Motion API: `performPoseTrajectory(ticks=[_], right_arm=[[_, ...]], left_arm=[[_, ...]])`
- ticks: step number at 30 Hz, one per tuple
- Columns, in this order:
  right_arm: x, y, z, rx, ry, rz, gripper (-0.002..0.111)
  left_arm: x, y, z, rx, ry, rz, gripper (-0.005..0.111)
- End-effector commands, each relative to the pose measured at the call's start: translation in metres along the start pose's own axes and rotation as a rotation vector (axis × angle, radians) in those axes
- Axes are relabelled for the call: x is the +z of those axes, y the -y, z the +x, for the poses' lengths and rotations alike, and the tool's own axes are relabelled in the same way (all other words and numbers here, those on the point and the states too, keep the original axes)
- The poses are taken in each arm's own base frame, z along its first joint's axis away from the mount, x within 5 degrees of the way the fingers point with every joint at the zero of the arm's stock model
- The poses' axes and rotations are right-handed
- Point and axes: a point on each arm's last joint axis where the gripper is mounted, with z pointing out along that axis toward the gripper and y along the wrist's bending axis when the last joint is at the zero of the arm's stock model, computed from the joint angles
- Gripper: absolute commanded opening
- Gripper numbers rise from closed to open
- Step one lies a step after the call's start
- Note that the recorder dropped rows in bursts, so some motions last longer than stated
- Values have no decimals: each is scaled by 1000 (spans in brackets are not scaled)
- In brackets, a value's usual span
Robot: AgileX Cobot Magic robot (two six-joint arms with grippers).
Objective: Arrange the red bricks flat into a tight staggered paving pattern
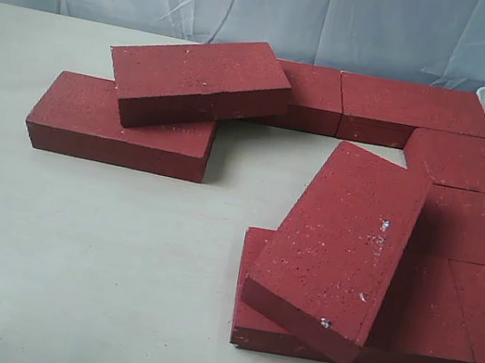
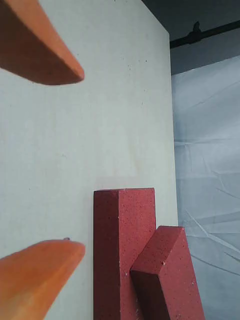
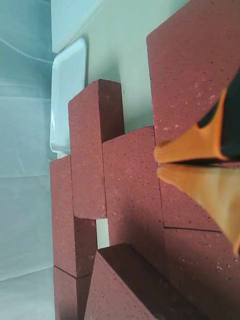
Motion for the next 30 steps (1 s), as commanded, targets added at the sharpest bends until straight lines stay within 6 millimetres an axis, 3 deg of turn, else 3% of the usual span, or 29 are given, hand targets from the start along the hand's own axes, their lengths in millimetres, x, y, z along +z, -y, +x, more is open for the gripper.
performPoseTrajectory(ticks=[1, 10, 21, 30], right_arm=[[0, 0, -2, -2, 26, 2, -1], [0, 0, -7, -4, 87, -4, -1], [-19, -6, -55, -4, 656, -67, -1], [-36, -8, -72, -4, 918, -95, -1]], left_arm=[[0, 0, 0, -7, 10, 3, 79], [0, 0, 0, -7, 10, 3, 79], [0, 0, 0, -7, 10, 3, 79], [0, 0, 0, -7, 10, 3, 79]])
